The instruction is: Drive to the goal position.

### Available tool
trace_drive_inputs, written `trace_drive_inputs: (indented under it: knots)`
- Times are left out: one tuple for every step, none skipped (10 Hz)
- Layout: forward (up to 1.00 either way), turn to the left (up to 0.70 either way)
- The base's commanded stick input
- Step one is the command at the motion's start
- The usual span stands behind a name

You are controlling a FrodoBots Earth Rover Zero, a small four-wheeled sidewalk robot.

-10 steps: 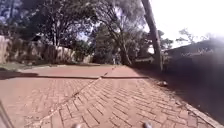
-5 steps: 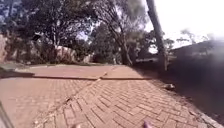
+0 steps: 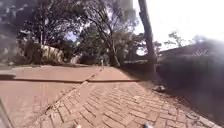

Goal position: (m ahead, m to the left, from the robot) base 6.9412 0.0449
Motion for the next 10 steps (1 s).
trace_drive_inputs:
  knots:
    - [0.70, -0.09]
    - [0.70, -0.32]
    - [0.70, -0.34]
    - [0.70, -0.22]
    - [0.70, -0.02]
    - [0.70, 0.00]
    - [0.70, 0.00]
    - [0.70, 0.00]
    - [0.70, 0.00]
    - [0.70, 0.00]
